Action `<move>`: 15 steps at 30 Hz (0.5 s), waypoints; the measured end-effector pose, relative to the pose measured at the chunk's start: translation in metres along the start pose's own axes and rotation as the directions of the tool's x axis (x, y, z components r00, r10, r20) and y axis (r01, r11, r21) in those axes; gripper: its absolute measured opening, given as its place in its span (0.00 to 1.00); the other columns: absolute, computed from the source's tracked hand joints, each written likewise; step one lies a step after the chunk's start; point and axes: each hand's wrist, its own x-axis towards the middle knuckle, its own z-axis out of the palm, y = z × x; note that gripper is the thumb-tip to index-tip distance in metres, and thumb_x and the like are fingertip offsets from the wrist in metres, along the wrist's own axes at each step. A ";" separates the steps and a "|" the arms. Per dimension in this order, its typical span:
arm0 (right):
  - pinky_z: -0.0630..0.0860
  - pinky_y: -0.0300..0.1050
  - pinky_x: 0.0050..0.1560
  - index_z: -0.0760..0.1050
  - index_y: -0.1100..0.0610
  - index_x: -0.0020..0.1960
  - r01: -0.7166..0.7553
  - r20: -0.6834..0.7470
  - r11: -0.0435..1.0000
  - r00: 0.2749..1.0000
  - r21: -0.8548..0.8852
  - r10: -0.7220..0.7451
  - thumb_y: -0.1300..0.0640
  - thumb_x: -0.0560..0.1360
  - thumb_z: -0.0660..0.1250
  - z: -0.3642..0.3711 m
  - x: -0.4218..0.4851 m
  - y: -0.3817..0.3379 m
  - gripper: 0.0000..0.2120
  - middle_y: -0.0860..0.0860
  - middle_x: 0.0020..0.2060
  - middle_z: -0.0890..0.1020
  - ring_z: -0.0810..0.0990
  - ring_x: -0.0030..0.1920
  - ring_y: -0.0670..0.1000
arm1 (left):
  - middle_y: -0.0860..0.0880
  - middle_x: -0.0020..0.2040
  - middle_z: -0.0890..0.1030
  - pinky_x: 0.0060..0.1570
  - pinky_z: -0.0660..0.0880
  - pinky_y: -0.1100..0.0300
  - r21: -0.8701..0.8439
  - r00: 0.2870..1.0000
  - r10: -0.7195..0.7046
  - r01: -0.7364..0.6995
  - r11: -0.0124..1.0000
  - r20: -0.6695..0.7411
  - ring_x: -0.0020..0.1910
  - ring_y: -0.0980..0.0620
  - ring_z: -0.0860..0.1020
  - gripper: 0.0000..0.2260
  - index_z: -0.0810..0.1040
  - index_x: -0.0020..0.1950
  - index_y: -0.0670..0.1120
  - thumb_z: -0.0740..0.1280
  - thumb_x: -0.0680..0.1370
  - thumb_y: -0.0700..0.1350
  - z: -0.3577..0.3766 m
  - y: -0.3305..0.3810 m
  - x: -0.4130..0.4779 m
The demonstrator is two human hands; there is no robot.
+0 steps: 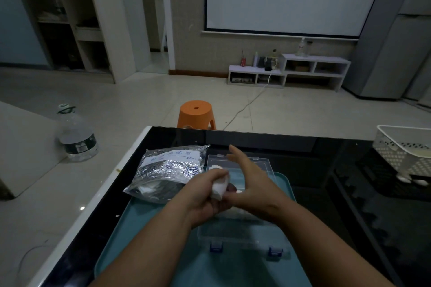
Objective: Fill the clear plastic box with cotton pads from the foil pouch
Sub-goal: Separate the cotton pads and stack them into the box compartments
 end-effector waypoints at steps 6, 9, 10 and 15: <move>0.77 0.44 0.53 0.74 0.50 0.53 -0.190 -0.161 0.962 0.961 0.199 0.223 0.59 0.75 0.67 -0.007 0.005 0.022 0.09 0.47 0.51 0.79 0.78 0.52 0.48 | 0.38 0.34 0.80 0.38 0.78 0.52 0.075 0.986 0.076 -0.065 0.995 -0.149 0.28 0.47 0.76 0.10 0.72 0.55 0.38 0.61 0.79 0.44 0.002 -0.002 0.007; 0.76 0.43 0.43 0.75 0.55 0.49 -0.297 -0.120 0.890 0.927 0.347 0.356 0.55 0.76 0.69 -0.012 0.003 0.030 0.05 0.52 0.46 0.79 0.79 0.45 0.50 | 0.39 0.45 0.82 0.42 0.77 0.52 0.132 0.971 0.144 -0.119 0.984 -0.193 0.41 0.44 0.80 0.08 0.76 0.55 0.42 0.63 0.78 0.43 0.009 -0.004 0.013; 0.77 0.43 0.41 0.74 0.56 0.49 -0.317 -0.100 0.863 0.918 0.394 0.384 0.54 0.75 0.69 -0.014 0.003 0.031 0.07 0.53 0.47 0.79 0.80 0.46 0.51 | 0.41 0.46 0.81 0.41 0.76 0.54 0.159 0.965 0.169 -0.138 0.977 -0.201 0.42 0.45 0.79 0.06 0.77 0.53 0.43 0.65 0.77 0.42 0.011 -0.005 0.016; 0.78 0.40 0.38 0.73 0.58 0.46 -0.332 -0.130 0.868 0.906 0.369 0.403 0.60 0.74 0.71 -0.024 0.002 0.035 0.07 0.55 0.45 0.81 0.83 0.44 0.52 | 0.43 0.41 0.83 0.32 0.76 0.61 0.255 0.974 0.192 -0.155 0.954 -0.124 0.37 0.49 0.81 0.05 0.79 0.49 0.39 0.69 0.77 0.41 0.022 -0.013 0.019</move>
